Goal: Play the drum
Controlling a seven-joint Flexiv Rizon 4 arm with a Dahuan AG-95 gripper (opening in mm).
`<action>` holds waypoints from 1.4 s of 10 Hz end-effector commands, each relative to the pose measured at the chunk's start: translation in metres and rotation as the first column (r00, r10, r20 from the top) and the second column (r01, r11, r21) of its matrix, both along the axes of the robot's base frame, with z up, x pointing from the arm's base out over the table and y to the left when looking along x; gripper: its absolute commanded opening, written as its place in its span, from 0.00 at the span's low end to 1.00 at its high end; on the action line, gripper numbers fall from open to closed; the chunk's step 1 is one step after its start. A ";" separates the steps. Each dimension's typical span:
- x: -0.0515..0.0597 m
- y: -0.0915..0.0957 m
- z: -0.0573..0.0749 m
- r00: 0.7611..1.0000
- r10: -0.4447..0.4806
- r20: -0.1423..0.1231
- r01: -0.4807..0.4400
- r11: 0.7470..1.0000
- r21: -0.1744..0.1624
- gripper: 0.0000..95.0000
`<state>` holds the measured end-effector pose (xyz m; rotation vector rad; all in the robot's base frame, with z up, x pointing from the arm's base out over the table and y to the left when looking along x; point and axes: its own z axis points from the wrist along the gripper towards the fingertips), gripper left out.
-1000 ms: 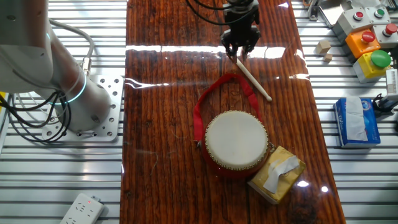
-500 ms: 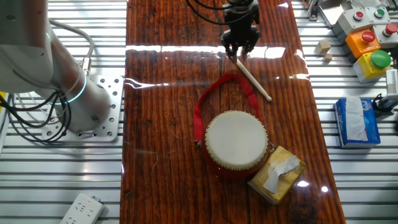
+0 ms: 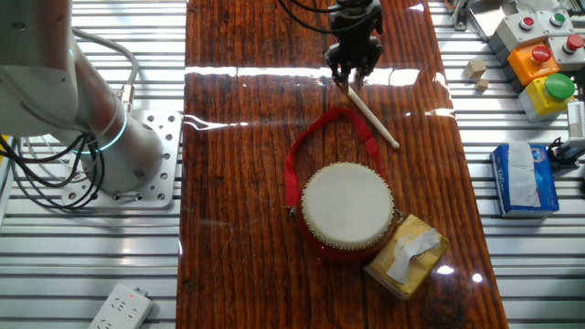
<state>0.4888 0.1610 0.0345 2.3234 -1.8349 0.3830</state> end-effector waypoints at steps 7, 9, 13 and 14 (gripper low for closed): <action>-0.001 0.004 -0.019 1.000 -0.013 0.021 0.013 1.000 0.001 0.20; -0.001 0.004 -0.021 1.000 -0.017 0.026 0.016 1.000 0.002 0.20; -0.002 0.006 -0.033 0.999 -0.025 0.024 0.025 1.000 -0.011 0.20; -0.002 0.006 -0.033 0.999 -0.025 0.030 0.026 1.000 -0.014 0.20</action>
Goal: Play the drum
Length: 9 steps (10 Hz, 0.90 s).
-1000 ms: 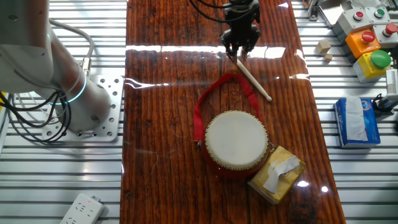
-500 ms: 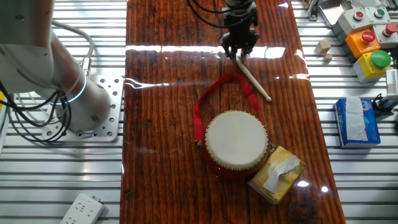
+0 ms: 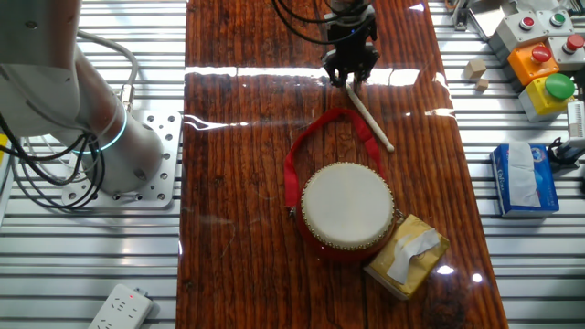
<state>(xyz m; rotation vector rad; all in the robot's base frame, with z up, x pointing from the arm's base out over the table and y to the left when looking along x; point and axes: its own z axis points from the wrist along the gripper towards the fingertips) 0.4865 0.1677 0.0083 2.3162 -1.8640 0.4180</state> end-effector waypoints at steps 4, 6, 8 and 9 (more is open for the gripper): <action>0.002 -0.002 0.004 0.998 -0.054 0.028 0.054 0.998 -0.017 0.00; 0.002 -0.003 0.021 0.995 -0.091 0.042 0.091 0.996 -0.016 0.00; 0.003 -0.004 0.027 0.993 -0.106 0.049 0.107 0.994 -0.012 0.00; 0.003 -0.004 0.029 0.993 -0.107 0.051 0.107 0.994 -0.013 0.00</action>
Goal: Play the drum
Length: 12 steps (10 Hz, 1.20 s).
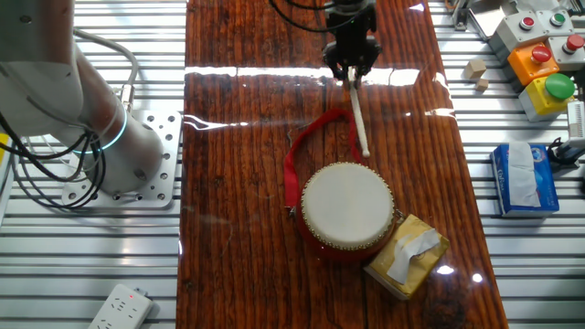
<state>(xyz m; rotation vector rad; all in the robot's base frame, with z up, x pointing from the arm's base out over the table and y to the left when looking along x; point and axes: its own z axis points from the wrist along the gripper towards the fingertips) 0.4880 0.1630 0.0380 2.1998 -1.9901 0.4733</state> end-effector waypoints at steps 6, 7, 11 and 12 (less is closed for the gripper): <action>0.005 -0.002 0.038 0.999 -0.046 0.012 0.046 0.999 0.008 0.00; 0.005 -0.002 0.044 0.998 -0.065 0.016 0.065 0.998 0.016 0.00; 0.002 -0.008 0.066 0.994 -0.107 0.026 0.106 0.994 0.034 0.00; 0.003 -0.014 0.071 0.994 -0.109 0.025 0.108 0.993 0.046 0.00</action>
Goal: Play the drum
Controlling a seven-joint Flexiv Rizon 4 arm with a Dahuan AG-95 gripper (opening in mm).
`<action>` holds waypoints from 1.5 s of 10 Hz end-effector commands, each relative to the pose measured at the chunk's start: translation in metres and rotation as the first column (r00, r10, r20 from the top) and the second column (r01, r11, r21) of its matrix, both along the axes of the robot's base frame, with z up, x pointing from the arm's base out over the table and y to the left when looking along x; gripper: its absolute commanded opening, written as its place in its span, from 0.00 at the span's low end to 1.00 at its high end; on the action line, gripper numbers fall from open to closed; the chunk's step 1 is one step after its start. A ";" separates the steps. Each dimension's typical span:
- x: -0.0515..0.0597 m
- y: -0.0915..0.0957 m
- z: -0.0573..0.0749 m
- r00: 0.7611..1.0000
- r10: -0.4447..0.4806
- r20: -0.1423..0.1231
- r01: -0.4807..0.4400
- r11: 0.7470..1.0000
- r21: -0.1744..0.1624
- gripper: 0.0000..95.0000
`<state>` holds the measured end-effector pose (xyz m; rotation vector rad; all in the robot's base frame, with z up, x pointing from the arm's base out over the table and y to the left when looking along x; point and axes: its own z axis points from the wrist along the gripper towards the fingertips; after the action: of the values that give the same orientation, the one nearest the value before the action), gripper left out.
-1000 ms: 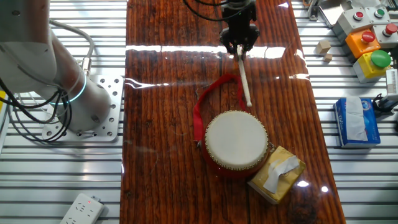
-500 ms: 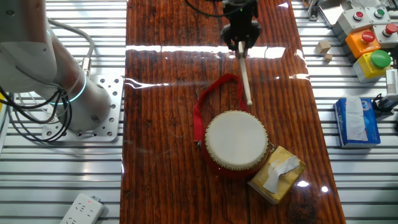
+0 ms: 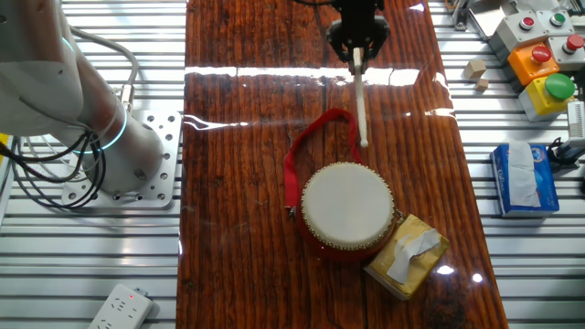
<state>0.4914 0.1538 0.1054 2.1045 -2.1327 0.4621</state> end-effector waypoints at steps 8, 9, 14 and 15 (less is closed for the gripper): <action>0.000 -0.053 0.066 1.000 -0.019 0.002 0.019 0.999 0.033 0.00; 0.000 -0.058 0.066 1.000 -0.021 0.004 0.021 0.999 0.039 0.00; 0.005 -0.085 0.038 0.999 -0.050 0.013 0.048 0.993 0.110 0.00; 0.007 -0.090 0.027 0.998 -0.056 0.017 0.054 0.989 0.138 0.00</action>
<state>0.4971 0.0645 0.1362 2.1108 -2.2796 0.3527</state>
